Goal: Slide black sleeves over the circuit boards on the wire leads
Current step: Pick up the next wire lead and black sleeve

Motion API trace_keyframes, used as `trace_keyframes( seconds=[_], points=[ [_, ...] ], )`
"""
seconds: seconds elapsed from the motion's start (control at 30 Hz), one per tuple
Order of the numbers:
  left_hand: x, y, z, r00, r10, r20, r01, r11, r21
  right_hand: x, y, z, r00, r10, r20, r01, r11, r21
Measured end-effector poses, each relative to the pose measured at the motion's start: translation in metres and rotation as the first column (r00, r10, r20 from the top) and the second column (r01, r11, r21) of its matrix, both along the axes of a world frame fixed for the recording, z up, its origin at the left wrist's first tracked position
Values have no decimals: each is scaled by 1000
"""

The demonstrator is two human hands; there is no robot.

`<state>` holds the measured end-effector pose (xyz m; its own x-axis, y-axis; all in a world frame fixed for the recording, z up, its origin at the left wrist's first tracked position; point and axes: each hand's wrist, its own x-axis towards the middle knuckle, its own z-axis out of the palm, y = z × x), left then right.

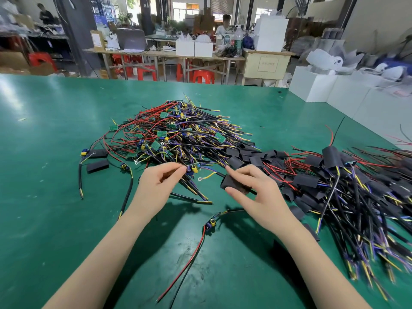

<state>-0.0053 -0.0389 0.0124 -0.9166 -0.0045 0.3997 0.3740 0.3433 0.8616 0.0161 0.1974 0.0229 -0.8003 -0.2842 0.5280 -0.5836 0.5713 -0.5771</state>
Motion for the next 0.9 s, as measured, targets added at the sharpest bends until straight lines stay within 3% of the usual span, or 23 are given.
trace_keyframes(
  seconds=[0.27, 0.53, 0.73, 0.9],
  points=[
    [0, 0, -5, 995, -57, 85, 62, 997, -51, -2, 6, -2, 995, 3, -98, 9, 993, 119],
    [1, 4, -8, 976, -125, 176, 126, 992, 9, -4, 3, -12, 992, -19, -127, 50, 968, 247],
    [0, 5, -8, 951, -186, 246, 174, 982, 71, -4, 0, -10, 997, -50, -56, 56, 993, 106],
    [0, 7, -10, 958, -201, 205, 210, 977, -22, -1, -3, -5, 998, -17, 55, 19, 999, -45]
  ],
)
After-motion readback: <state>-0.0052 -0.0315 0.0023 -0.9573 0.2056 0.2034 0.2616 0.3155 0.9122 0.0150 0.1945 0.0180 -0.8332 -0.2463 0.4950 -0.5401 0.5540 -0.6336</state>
